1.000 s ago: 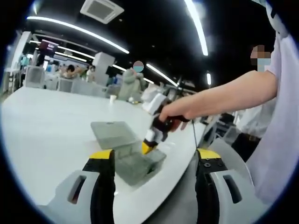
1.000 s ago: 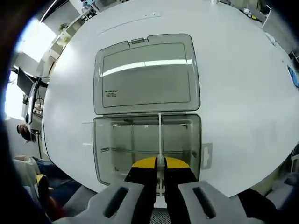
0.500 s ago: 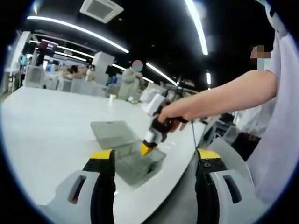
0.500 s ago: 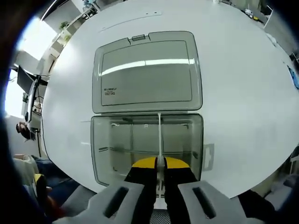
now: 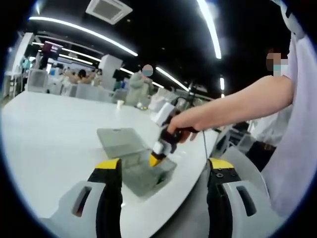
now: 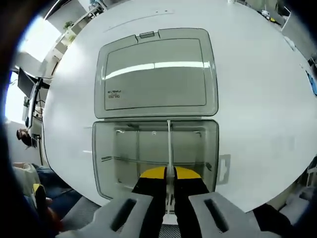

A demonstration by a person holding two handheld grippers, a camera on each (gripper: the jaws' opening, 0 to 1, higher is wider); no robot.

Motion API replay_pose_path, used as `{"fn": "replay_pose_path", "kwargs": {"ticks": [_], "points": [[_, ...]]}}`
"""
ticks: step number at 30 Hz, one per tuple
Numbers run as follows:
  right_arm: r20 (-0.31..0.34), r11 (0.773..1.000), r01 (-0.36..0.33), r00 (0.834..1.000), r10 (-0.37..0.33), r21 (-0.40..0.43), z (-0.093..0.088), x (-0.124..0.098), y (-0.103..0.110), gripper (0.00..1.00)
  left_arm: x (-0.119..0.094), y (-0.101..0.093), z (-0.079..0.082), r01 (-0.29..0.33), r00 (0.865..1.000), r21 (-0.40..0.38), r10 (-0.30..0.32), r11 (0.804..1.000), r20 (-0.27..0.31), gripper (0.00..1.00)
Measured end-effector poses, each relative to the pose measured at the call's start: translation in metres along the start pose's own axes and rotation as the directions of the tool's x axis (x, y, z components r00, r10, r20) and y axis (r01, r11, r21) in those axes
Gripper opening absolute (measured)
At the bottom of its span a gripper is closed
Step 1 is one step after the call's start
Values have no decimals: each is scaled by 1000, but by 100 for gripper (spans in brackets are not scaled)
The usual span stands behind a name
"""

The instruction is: Insert the divider into the dual guide fixture by aligning both edges with the guide slots and pushing it downward to the bottom, including one-sided entry, uneven engagement, binding, and posture correction.

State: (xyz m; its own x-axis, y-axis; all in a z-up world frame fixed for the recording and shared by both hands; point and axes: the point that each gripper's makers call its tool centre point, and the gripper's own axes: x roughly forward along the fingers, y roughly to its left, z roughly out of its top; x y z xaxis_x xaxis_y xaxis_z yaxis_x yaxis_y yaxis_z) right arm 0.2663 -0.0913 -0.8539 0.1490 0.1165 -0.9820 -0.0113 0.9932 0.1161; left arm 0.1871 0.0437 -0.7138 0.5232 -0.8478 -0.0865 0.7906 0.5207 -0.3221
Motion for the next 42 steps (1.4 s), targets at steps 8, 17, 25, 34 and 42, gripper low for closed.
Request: {"fn": "replay_pose_path", "kwargs": {"ticks": [8, 17, 25, 34, 42], "points": [[0, 1000, 3, 1000, -3, -3, -1, 3, -1, 0, 0, 1, -1, -5, 1000, 0, 5, 1000, -5, 67], [-3, 1000, -5, 1000, 4, -3, -1, 4, -2, 0, 0, 2, -1, -6, 1000, -1, 6, 1000, -5, 67], [-5, 1000, -7, 1000, 7, -16, 0, 5, -2, 0, 0, 2, -1, -10, 1000, -2, 10, 1000, -4, 67], [8, 999, -26, 1000, 26, -35, 2, 5, 0, 1, 0, 2, 0, -12, 1000, 1, 12, 1000, -5, 67], [19, 998, -45, 999, 46, -44, 2, 6, 1, 4, 0, 1, -1, -13, 1000, 1, 13, 1000, -8, 67]]}}
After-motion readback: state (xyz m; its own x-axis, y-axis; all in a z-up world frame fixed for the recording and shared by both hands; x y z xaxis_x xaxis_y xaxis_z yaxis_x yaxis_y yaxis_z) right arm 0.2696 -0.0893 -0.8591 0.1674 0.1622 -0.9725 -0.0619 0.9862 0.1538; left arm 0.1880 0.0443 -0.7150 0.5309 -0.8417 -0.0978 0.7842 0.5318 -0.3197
